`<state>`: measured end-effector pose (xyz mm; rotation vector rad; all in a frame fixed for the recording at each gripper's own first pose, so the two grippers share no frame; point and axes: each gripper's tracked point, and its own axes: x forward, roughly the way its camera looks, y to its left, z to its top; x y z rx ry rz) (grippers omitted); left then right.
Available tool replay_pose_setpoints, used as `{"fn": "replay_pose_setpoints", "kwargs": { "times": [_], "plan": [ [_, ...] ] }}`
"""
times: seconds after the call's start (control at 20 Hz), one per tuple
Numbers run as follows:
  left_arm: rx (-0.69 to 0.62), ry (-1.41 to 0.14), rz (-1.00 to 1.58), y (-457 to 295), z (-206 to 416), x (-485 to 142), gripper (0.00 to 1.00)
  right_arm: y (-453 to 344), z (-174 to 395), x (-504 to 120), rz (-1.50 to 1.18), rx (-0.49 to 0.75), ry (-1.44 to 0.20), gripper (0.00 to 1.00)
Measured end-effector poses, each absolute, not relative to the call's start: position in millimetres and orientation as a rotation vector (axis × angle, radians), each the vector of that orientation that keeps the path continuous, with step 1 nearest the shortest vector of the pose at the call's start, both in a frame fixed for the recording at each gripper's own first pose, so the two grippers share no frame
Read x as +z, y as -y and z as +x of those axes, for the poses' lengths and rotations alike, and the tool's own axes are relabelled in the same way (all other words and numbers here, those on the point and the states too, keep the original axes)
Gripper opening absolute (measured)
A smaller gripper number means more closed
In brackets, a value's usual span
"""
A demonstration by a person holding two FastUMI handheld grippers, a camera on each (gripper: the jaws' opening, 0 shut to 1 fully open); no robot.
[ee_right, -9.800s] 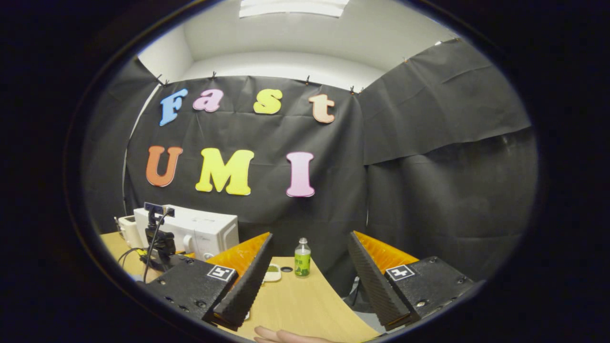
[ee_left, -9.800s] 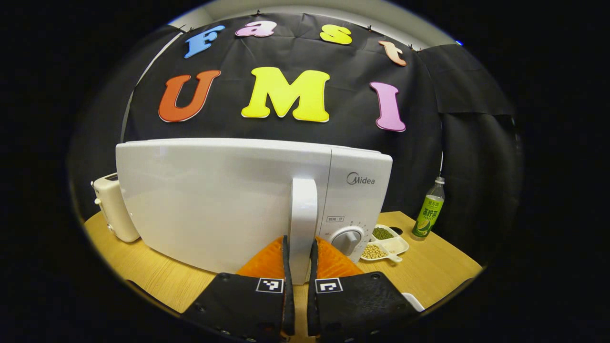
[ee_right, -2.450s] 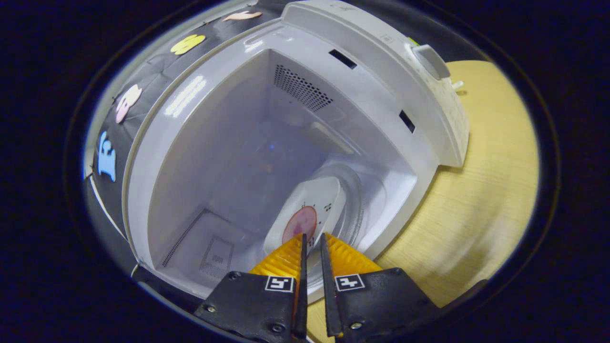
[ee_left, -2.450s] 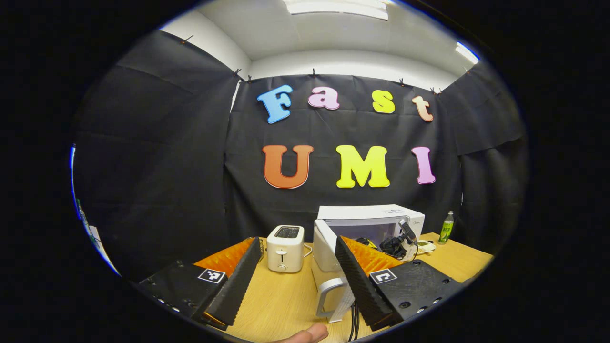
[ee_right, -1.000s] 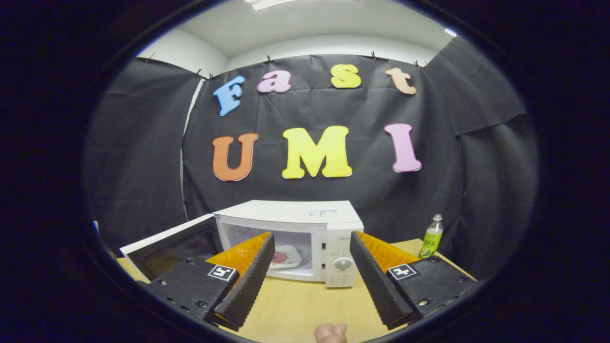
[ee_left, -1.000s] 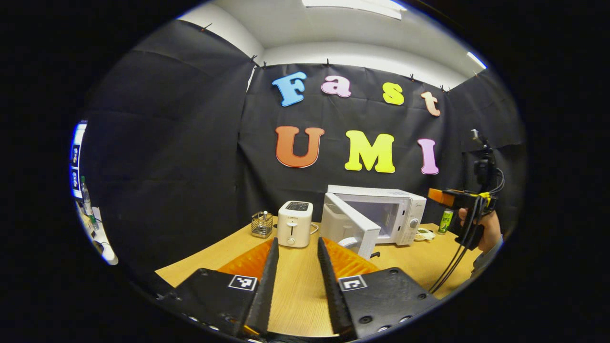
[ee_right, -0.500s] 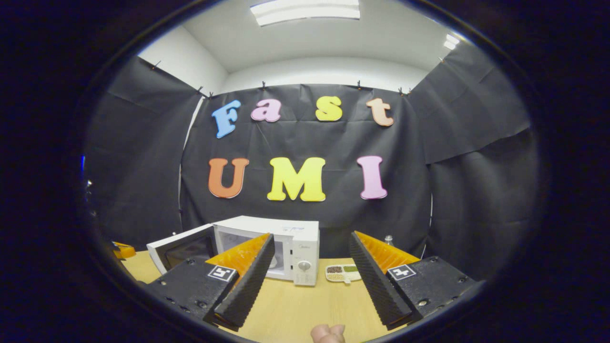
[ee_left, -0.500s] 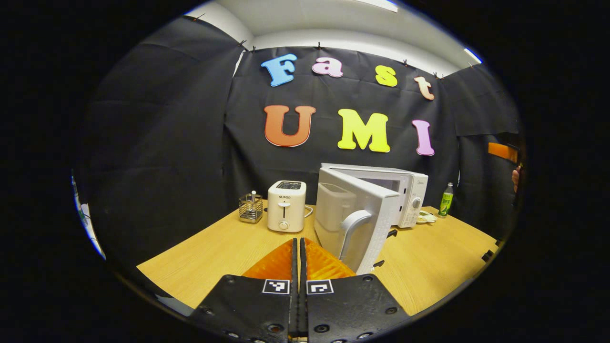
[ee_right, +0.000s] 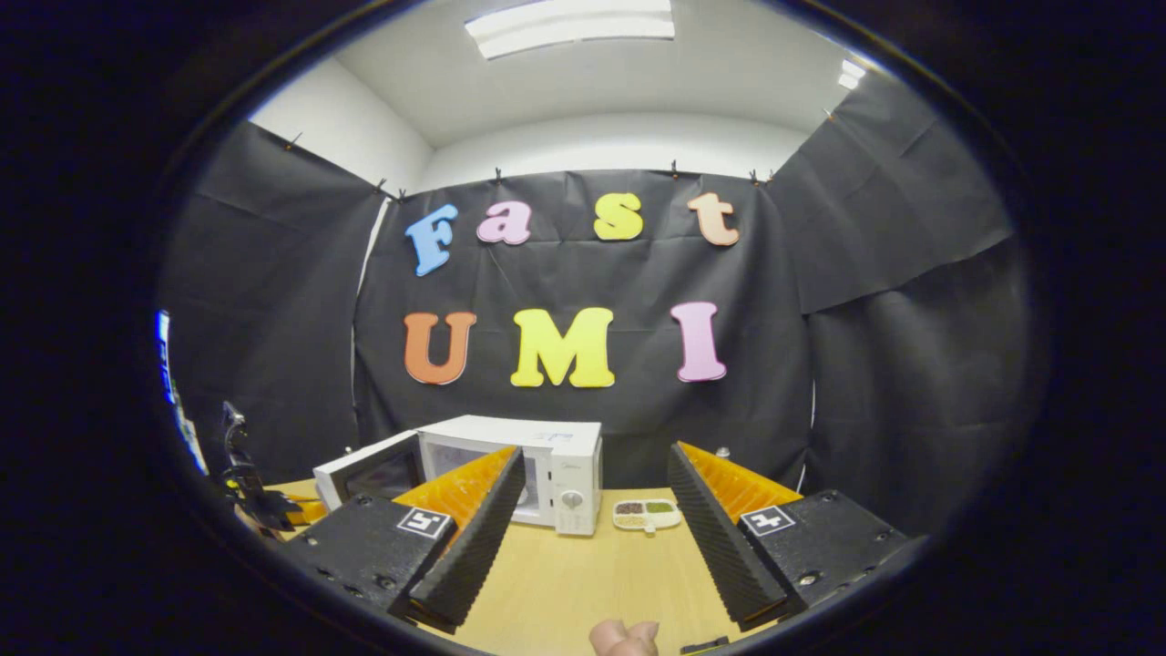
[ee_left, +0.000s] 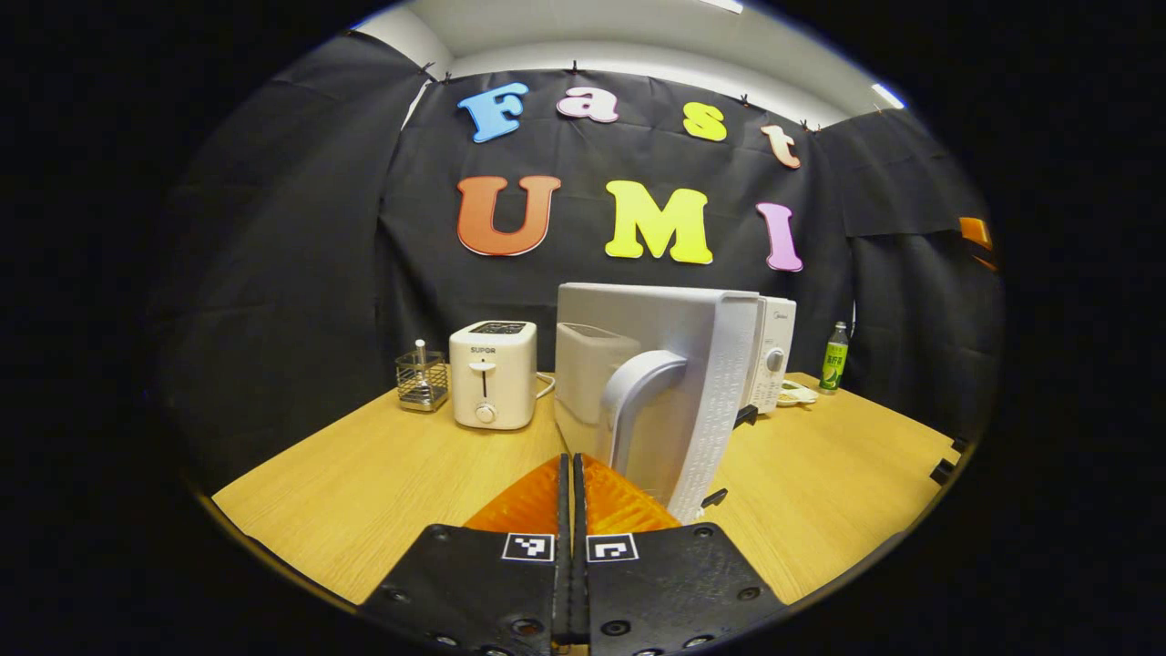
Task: Open the microwave oven with the left hand, put the food in, and close the microwave oven.
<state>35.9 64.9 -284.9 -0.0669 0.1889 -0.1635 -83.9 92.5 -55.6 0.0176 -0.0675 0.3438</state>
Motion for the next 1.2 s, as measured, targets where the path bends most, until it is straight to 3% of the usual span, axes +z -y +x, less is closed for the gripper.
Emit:
{"fn": "replay_pose_setpoints", "kwargs": {
  "times": [0.05,0.1,0.15,0.5,1.05,1.1,1.2],
  "plan": [
    [-0.184,-0.184,-0.072,-55,37,-283,0.0,-90,-86,-55,0.016,0.345,0.068,0.91],
    [-0.199,-0.18,-0.07,-47,41,-281,0.0,-87,-87,-53,0.014,0.342,0.073,1.0],
    [-0.219,-0.176,-0.067,-38,44,-281,0.0,-84,-87,-53,0.011,0.339,0.076,0.91],
    [-0.443,-0.148,-0.116,48,89,-279,0.0,-67,-87,-56,0.015,0.333,0.079,0.91],
    [-0.53,-0.143,-0.115,130,171,-274,0.0,-48,-85,-60,0.038,0.326,0.096,0.91],
    [-0.528,-0.147,-0.104,137,178,-274,0.0,-47,-84,-63,0.041,0.326,0.094,1.0],
    [-0.526,-0.164,-0.083,149,189,-279,0.0,-47,-84,-66,0.049,0.332,0.085,1.0]
  ]
}}
